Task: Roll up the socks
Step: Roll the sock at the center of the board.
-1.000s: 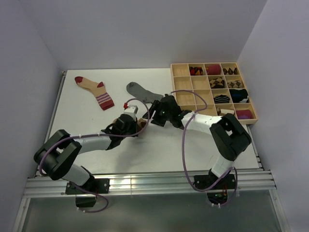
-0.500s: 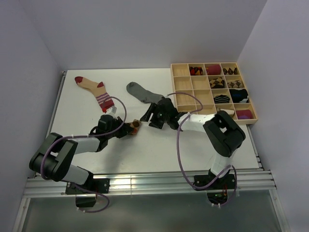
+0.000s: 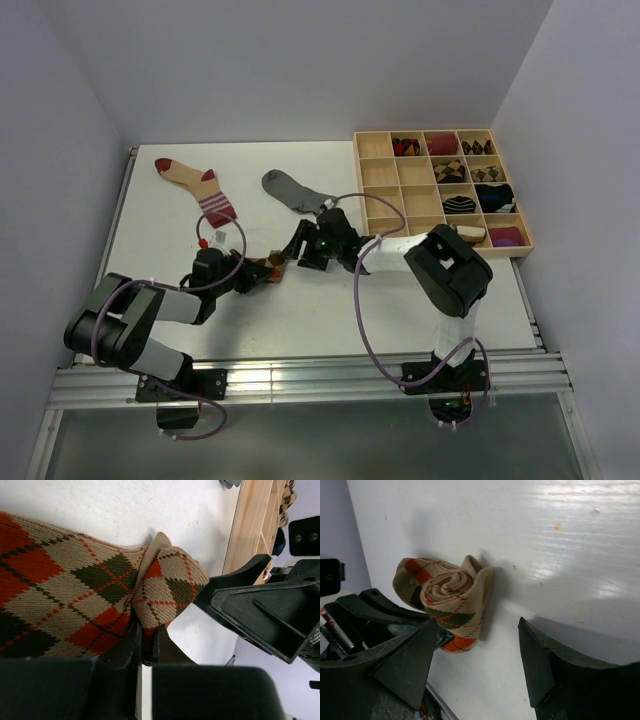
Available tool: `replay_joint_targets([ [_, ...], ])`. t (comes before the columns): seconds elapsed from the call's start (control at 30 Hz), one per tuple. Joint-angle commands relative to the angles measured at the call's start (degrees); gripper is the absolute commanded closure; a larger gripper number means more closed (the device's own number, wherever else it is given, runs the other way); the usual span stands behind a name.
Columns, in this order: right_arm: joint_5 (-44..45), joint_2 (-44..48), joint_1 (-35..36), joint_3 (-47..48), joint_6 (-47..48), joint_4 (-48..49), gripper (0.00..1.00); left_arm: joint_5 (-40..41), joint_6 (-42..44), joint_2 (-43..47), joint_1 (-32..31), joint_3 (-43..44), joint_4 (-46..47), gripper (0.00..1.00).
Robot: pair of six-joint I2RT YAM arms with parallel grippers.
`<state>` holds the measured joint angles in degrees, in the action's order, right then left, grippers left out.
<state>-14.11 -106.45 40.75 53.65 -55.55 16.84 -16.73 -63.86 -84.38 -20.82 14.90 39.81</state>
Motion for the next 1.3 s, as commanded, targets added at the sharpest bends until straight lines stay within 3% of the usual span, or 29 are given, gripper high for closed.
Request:
replay_joint_targets([
  [0.0,-0.83,-1.74,1.08,3.39,2.72,3.99,0.27,-1.98,-2.06,-3.33,0.51,-2.85,-4.66,0.92],
  [0.7,-6.10,-9.56,2.31,8.31,6.77,3.90,0.36,-4.28,-9.01,-6.41,1.31,-8.39,4.31,0.85],
  [0.87,-6.46,-9.47,2.49,7.88,7.56,4.17,0.59,-4.54,-8.74,-6.41,1.31,-8.48,4.40,0.72],
  [0.9,-6.37,-9.39,2.49,7.88,7.74,3.82,0.72,-4.36,-8.48,-6.24,1.31,-8.48,3.87,0.70],
  [0.97,-5.85,-8.86,2.49,7.70,8.35,3.46,0.85,-4.10,-7.96,-5.36,1.31,-7.95,2.65,0.62],
  [1.0,-5.49,-8.68,2.49,7.70,8.53,2.59,0.97,-3.84,-6.99,-4.84,1.31,-7.69,0.55,0.58],
  [1.13,-3.04,-6.67,2.40,7.44,9.49,0.22,1.00,-0.77,-3.04,-0.98,1.31,-4.28,-7.08,0.43],
  [1.27,2.32,-4.12,2.14,6.47,9.76,-3.65,1.00,2.66,3.54,1.84,1.31,0.12,-14.93,0.38],
])
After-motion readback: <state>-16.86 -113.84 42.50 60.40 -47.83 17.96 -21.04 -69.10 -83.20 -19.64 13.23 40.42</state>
